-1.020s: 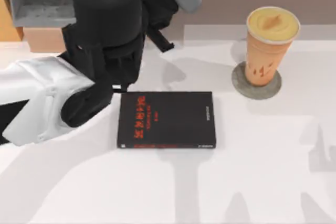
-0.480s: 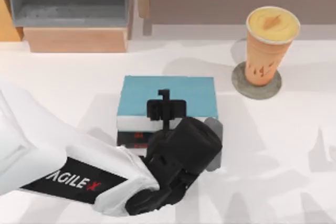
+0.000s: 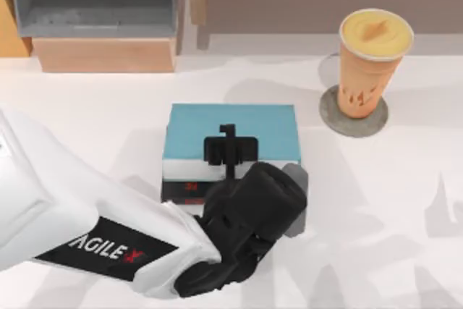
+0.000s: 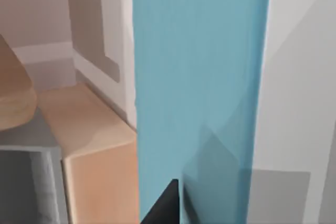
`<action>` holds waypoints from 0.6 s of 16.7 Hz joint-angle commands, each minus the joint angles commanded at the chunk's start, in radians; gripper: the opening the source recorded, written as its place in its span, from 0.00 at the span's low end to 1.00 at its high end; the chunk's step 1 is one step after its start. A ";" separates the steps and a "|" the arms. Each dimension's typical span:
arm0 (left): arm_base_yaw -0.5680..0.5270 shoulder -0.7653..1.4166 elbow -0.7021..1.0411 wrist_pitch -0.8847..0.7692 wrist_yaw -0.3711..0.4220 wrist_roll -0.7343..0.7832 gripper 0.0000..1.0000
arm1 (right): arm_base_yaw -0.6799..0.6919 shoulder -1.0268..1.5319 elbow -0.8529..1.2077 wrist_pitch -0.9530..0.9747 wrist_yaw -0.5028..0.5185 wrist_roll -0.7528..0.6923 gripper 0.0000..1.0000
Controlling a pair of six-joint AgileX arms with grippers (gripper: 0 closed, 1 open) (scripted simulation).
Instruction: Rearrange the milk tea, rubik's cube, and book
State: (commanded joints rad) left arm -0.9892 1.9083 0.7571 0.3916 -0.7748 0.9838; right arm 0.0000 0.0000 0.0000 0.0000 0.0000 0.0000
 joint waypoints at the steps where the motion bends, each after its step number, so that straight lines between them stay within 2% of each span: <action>1: 0.002 0.006 -0.001 0.004 0.003 0.001 0.00 | 0.000 0.000 0.000 0.000 0.000 0.000 1.00; 4: 0.002 0.007 -0.001 0.005 0.003 0.001 0.00 | 0.000 0.000 0.000 0.000 0.000 0.000 1.00; 10: 0.002 0.007 -0.001 0.005 0.003 0.001 0.45 | 0.000 0.000 0.000 0.000 0.000 0.000 1.00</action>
State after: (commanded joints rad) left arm -0.9870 1.9156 0.7562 0.3967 -0.7717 0.9847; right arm 0.0000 0.0000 0.0000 0.0000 0.0000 0.0000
